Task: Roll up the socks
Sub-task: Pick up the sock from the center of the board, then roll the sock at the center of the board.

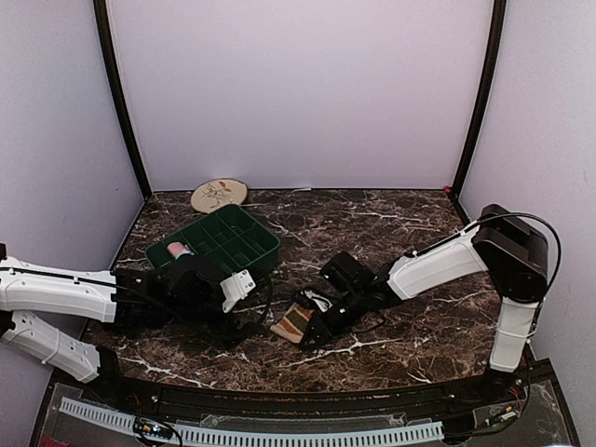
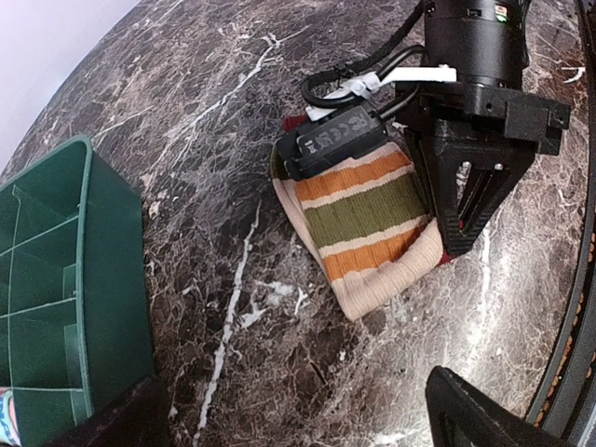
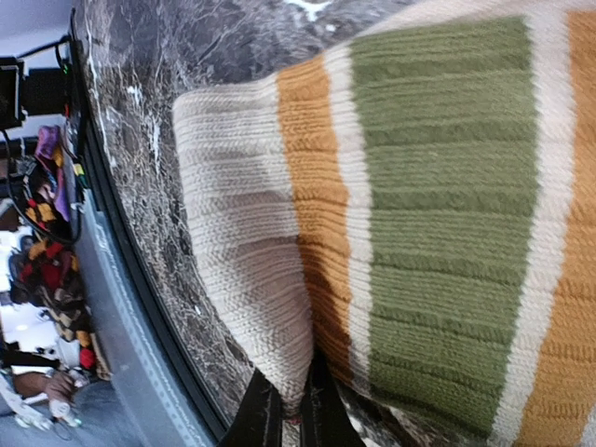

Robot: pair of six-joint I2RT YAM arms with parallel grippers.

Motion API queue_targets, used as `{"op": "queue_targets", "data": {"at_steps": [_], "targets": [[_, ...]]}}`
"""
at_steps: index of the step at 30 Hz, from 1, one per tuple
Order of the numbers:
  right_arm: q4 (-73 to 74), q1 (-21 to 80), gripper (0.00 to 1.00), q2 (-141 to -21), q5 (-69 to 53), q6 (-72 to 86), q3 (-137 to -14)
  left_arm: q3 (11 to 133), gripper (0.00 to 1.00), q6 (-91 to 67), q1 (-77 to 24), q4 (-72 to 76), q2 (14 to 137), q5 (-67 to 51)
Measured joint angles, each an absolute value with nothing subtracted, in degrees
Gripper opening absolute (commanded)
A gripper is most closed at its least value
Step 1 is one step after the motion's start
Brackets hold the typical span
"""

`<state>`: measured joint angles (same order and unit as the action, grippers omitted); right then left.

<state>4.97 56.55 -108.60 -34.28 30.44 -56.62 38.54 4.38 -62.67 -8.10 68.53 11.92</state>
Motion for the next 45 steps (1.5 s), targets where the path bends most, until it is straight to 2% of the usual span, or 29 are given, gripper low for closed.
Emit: {"op": "queue_targets", "data": {"at_steps": [16, 19, 24, 28, 31, 35, 39, 43, 45], "targets": [[-4.34, 49.93, 0.03, -107.15, -44.91, 41.1, -49.21, 42.72, 0.99, 13.91, -63.09, -1.83, 79.81, 7.97], [-4.82, 49.43, 0.03, -107.15, -45.71, 41.74, -48.84, 42.72, 0.86, 17.1, -64.84, -0.51, 80.68, 9.26], [-6.04, 48.73, 0.02, -107.15, -47.03, 43.62, -47.97, 42.65, 0.75, 24.88, -68.55, 2.52, 82.59, 12.95], [-6.94, 48.58, 0.02, -107.15, -48.05, 44.91, -47.86, 42.57, 0.49, 29.17, -70.32, 5.15, 84.42, 16.12], [-7.57, 48.45, 0.02, -107.15, -48.84, 45.63, -47.86, 42.22, 0.39, 32.18, -71.5, 7.57, 86.26, 18.87], [-7.75, 48.12, 0.01, -107.15, -49.91, 46.33, -47.86, 41.63, 0.39, 34.98, -73.12, 10.22, 88.58, 21.76], [-7.77, 47.79, 0.01, -107.15, -50.65, 46.65, -47.29, 41.47, 0.57, 36.6, -74.19, 12.08, 90.21, 23.0], [-7.79, 47.2, 0.01, -107.15, -51.62, 47.27, -46.06, 41.47, 0.65, 37.28, -74.52, 13.65, 91.39, 23.7], [-8.19, 46.72, 0.01, -107.15, -52.1, 47.81, -45.41, 41.47, 0.66, 37.52, -74.52, 14.31, 92.16, 23.94]]}}
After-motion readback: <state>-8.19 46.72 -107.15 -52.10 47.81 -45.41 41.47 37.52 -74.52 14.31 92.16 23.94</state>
